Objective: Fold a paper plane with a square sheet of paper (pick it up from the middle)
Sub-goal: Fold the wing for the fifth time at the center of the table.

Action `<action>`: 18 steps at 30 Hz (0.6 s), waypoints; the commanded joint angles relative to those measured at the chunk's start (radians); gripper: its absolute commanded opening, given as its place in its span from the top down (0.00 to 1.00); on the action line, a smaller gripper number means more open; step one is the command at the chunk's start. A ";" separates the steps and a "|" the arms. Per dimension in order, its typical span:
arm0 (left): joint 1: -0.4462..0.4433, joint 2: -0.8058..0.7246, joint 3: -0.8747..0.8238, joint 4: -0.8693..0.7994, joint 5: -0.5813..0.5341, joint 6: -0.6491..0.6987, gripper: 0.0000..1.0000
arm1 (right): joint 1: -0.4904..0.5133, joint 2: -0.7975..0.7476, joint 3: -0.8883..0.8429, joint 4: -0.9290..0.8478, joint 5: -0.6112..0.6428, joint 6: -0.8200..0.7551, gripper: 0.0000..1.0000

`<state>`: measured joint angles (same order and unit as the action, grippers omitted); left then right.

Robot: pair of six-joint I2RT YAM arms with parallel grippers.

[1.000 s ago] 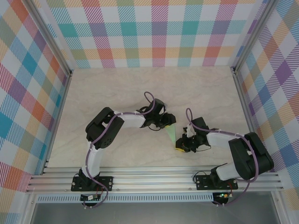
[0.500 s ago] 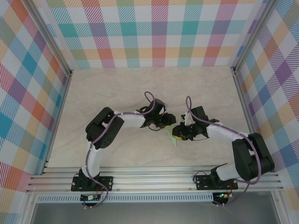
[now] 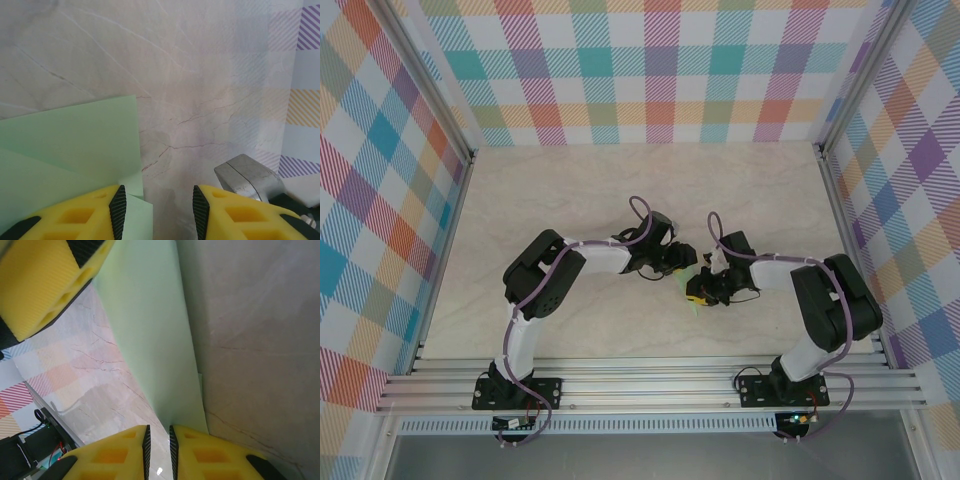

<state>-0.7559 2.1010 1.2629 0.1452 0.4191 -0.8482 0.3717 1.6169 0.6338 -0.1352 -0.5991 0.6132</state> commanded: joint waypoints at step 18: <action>0.007 0.040 0.004 -0.135 -0.050 0.026 0.57 | 0.012 -0.122 -0.186 -0.042 0.008 -0.001 0.80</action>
<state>-0.7559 2.1010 1.2743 0.1219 0.4141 -0.8444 0.3717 1.5143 0.4992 -0.0277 -0.5991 0.6102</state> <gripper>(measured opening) 0.426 0.198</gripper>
